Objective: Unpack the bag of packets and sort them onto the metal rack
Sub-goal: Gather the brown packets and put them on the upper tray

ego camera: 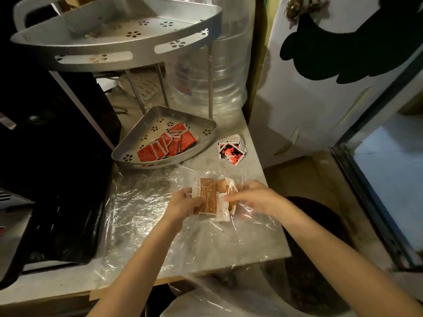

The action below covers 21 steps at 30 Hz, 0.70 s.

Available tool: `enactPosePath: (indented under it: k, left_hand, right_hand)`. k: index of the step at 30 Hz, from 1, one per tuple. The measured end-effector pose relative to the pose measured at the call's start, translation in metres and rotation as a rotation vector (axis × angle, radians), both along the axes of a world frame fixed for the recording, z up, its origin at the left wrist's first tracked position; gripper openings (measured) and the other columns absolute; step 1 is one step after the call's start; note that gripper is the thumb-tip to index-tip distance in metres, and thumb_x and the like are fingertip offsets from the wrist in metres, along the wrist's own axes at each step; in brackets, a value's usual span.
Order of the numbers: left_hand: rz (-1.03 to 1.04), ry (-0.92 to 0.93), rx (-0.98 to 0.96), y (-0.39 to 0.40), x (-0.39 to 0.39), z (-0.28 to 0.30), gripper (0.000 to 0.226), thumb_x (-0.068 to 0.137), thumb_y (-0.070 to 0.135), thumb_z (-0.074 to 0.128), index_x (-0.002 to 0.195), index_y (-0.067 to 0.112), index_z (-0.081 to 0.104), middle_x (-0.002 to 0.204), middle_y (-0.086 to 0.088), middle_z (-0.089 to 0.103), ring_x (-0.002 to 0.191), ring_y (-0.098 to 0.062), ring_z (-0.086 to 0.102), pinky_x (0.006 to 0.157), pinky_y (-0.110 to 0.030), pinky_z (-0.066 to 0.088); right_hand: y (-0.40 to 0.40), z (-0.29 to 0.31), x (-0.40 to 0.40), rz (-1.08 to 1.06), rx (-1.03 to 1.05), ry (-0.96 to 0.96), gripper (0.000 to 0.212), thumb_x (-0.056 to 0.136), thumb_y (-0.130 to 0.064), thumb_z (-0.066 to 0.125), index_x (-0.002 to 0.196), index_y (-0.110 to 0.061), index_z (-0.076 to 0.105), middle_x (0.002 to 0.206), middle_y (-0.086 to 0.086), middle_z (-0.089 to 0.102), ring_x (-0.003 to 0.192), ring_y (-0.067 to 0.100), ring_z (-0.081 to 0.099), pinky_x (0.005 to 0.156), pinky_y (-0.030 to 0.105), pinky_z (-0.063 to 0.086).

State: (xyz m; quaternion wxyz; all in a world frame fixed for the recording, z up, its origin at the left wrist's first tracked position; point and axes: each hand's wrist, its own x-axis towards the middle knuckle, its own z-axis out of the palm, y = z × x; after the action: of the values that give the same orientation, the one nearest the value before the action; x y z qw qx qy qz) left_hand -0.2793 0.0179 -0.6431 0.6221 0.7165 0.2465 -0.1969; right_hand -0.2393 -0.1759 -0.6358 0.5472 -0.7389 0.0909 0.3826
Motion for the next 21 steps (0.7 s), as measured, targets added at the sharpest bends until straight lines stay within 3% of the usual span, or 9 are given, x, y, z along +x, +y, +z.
enactPosePath:
  k: [3, 7, 11, 16, 19, 21]
  left_hand:
    - [0.003, 0.009, 0.008, -0.005, 0.001, 0.001, 0.026, 0.084, 0.001, 0.059, 0.110, 0.004, 0.056, 0.097, -0.012, 0.066, 0.071, -0.017, 0.064, 0.046, -0.019, 0.052]
    - [-0.003, 0.002, 0.017, -0.004, 0.005, 0.007, 0.032, 0.081, 0.000, 0.063, 0.112, -0.002, 0.056, 0.091, -0.012, 0.066, 0.074, -0.022, 0.064, 0.069, -0.037, 0.055]
    - [-0.016, -0.055, -0.028, 0.000, 0.010, 0.031, 0.032, 0.079, 0.000, 0.065, 0.110, -0.002, 0.057, 0.102, -0.020, 0.067, 0.075, -0.022, 0.066, 0.063, -0.031, 0.058]
    - [-0.136, -0.248, -0.048, -0.001, 0.023, 0.097, 0.024, 0.081, 0.002, 0.063, 0.105, 0.003, 0.061, 0.094, -0.010, 0.070, 0.078, -0.021, 0.068, 0.066, -0.026, 0.058]
    - [-0.189, -0.406, -0.024, -0.005, 0.030, 0.140, 0.026, 0.080, 0.006, 0.065, 0.105, 0.004, 0.063, 0.093, -0.010, 0.073, 0.082, -0.021, 0.071, 0.071, -0.032, 0.058]
    - [-0.183, -0.529, -0.029, -0.008, 0.035, 0.170, 0.023, 0.079, 0.006, 0.066, 0.102, 0.008, 0.065, 0.084, -0.005, 0.074, 0.071, -0.012, 0.071, 0.058, -0.022, 0.056]
  right_hand:
    - [0.009, -0.004, -0.004, -0.040, -0.065, -0.058, 0.041, 0.060, -0.013, 0.083, 0.096, -0.004, 0.068, 0.092, 0.008, 0.073, 0.085, 0.018, 0.069, 0.079, 0.033, 0.056]
    - [0.013, -0.002, -0.003, -0.074, -0.113, -0.080, 0.035, 0.065, -0.006, 0.078, 0.097, -0.002, 0.066, 0.096, 0.010, 0.071, 0.087, 0.019, 0.068, 0.078, 0.034, 0.056]
    - [0.002, 0.021, 0.006, -0.073, -0.031, -0.117, 0.022, 0.069, 0.000, 0.074, 0.088, -0.009, 0.068, 0.086, 0.005, 0.072, 0.077, 0.015, 0.070, 0.067, 0.028, 0.058]
    - [-0.013, 0.078, 0.026, -0.073, 0.097, -0.248, 0.024, 0.069, 0.006, 0.072, 0.087, -0.010, 0.066, 0.070, -0.001, 0.074, 0.062, 0.010, 0.070, 0.051, 0.021, 0.054]
    - [-0.022, 0.122, 0.036, -0.065, 0.159, -0.368, 0.024, 0.069, 0.008, 0.070, 0.086, -0.009, 0.067, 0.066, -0.002, 0.073, 0.061, 0.009, 0.069, 0.051, 0.020, 0.055]
    - [-0.025, 0.153, 0.041, -0.058, 0.205, -0.456, 0.024, 0.071, 0.007, 0.069, 0.086, -0.012, 0.067, 0.070, -0.004, 0.074, 0.067, 0.010, 0.070, 0.058, 0.022, 0.057]
